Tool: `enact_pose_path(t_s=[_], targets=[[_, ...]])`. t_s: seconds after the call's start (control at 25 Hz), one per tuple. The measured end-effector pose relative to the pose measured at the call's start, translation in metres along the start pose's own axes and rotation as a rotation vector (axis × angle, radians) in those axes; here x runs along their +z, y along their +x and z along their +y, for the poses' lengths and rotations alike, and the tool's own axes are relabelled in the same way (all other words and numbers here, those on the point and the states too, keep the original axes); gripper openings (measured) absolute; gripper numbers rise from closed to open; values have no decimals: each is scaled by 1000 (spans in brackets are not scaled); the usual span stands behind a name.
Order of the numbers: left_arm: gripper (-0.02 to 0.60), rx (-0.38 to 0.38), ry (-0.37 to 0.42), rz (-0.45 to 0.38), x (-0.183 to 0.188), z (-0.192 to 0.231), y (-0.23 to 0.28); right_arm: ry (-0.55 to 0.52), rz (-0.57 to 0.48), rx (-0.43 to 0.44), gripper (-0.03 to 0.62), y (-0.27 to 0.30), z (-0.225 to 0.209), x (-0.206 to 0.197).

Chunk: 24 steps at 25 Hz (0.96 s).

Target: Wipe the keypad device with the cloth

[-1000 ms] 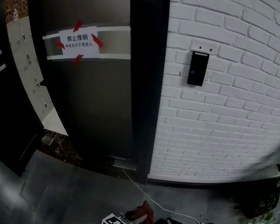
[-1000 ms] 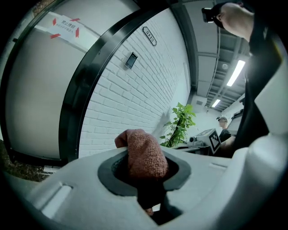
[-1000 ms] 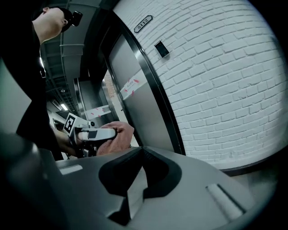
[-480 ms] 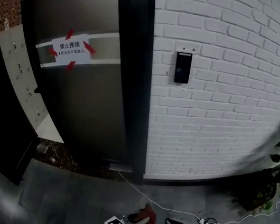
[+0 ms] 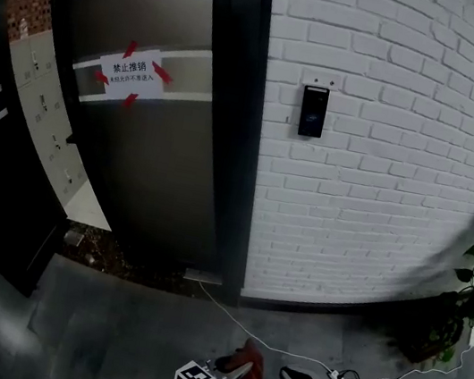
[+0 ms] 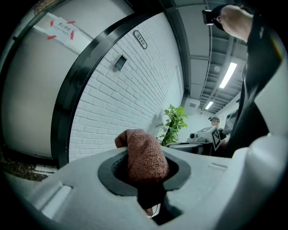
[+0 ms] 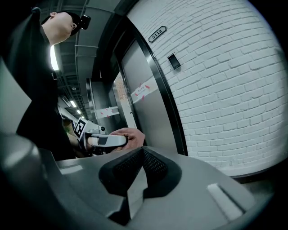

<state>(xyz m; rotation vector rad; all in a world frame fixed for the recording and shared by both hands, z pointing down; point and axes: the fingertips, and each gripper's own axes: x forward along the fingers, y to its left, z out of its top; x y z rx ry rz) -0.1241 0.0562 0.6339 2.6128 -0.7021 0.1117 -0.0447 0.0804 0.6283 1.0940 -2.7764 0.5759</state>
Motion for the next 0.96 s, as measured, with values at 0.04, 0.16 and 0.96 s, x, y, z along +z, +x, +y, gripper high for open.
enact_pose_path(t_s=[0.04,0.16,0.96], targets=[[83,5,-4,-3,0,-1,-3,-2,-5,-1,2,0,-1,0],[83,18,-9,-1,-4,-4,-10,3,-20,-5,2,-1,-3,-1],[83,-20,26,9,-2,0,-3,-26,-55,-17,2,7,-7,4]])
